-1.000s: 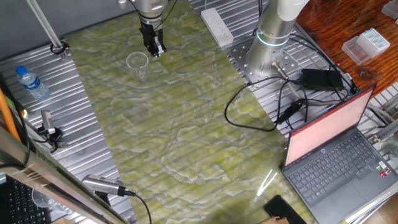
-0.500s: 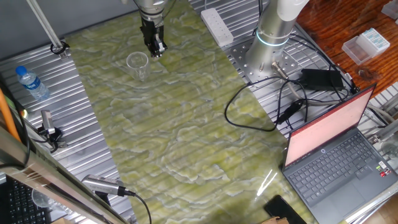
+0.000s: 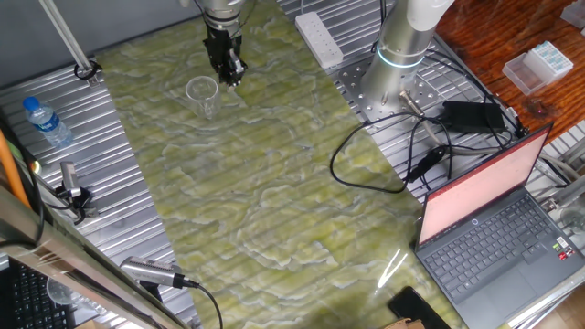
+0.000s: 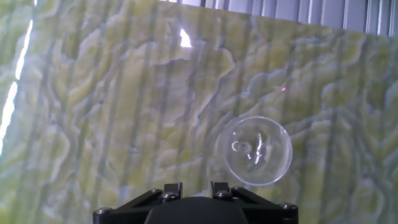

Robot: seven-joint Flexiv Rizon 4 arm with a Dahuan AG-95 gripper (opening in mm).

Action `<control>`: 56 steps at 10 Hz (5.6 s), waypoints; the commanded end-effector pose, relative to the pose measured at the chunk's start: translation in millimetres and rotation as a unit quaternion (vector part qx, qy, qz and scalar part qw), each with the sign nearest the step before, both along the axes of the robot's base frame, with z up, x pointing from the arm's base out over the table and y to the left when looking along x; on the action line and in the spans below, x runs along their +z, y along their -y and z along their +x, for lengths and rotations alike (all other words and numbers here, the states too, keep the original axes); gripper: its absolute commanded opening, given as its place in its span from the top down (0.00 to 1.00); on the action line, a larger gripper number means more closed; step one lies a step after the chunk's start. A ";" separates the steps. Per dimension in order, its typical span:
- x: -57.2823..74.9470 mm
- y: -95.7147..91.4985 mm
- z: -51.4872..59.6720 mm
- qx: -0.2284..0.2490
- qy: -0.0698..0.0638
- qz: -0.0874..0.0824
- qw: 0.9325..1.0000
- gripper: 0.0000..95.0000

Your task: Pick up the cup

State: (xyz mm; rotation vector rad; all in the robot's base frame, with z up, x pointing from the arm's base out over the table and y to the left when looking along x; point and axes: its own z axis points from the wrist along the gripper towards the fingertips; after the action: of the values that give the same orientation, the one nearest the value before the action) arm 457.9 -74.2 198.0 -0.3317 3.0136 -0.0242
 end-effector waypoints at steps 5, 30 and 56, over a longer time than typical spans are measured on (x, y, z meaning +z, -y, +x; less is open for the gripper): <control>-2.1 27.2 4.2 0.073 0.013 -0.056 0.996 0.00; -36.5 68.0 44.7 0.121 0.017 -0.006 0.993 0.00; -74.6 71.9 50.4 0.110 0.013 -0.023 0.994 0.00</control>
State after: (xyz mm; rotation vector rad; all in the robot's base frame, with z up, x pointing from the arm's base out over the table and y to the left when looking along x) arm 509.9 -145.8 123.2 -0.6590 2.9357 -0.0730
